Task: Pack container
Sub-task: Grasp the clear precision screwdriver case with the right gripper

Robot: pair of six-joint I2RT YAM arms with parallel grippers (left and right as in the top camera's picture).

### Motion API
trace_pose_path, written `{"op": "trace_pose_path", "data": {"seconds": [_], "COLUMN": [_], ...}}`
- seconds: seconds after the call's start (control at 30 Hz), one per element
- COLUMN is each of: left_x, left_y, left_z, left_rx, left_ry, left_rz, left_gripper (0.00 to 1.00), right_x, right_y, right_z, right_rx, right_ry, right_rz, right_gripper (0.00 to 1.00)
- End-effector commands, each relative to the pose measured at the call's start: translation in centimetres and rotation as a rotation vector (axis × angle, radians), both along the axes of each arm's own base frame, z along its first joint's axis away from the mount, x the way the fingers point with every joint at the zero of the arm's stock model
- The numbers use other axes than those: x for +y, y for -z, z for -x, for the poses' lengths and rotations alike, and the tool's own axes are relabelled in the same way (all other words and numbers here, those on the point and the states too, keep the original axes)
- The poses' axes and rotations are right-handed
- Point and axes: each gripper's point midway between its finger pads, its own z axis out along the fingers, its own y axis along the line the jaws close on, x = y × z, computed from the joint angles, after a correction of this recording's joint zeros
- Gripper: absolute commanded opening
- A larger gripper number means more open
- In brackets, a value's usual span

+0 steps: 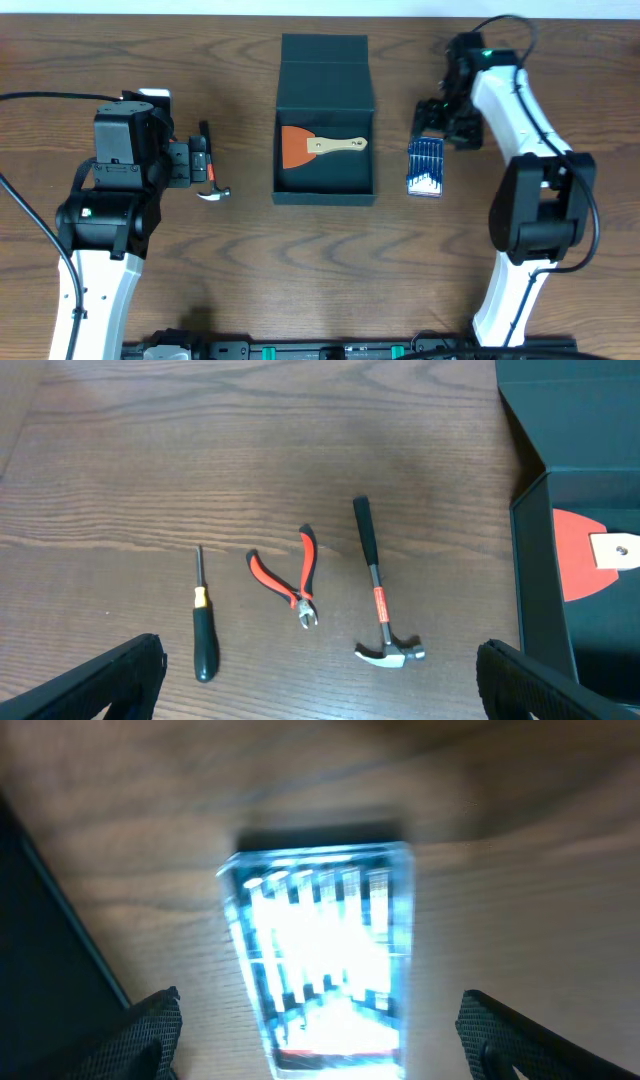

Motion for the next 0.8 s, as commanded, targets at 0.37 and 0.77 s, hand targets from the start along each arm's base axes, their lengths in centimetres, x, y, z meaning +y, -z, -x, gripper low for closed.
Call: {"op": "trace_pose_path", "data": {"seconds": [0.37,0.77], "left_x": [0.3,0.3], "left_y": [-1.0,-1.0], "left_z": [-0.2,-0.2], "left_rx": [-0.023,-0.023], "left_ry": [-0.004,-0.004], "left_rz": [-0.016,-0.016], "left_gripper": [0.98,0.98], "right_x": [0.6,0.6], "right_y": [4.3,7.4], "right_z": [4.7,5.1], "right_rx": [0.123,0.084], "right_ry": [-0.115,-0.102], "right_rz": [0.083,0.076], "right_gripper": [0.93,0.87]}}
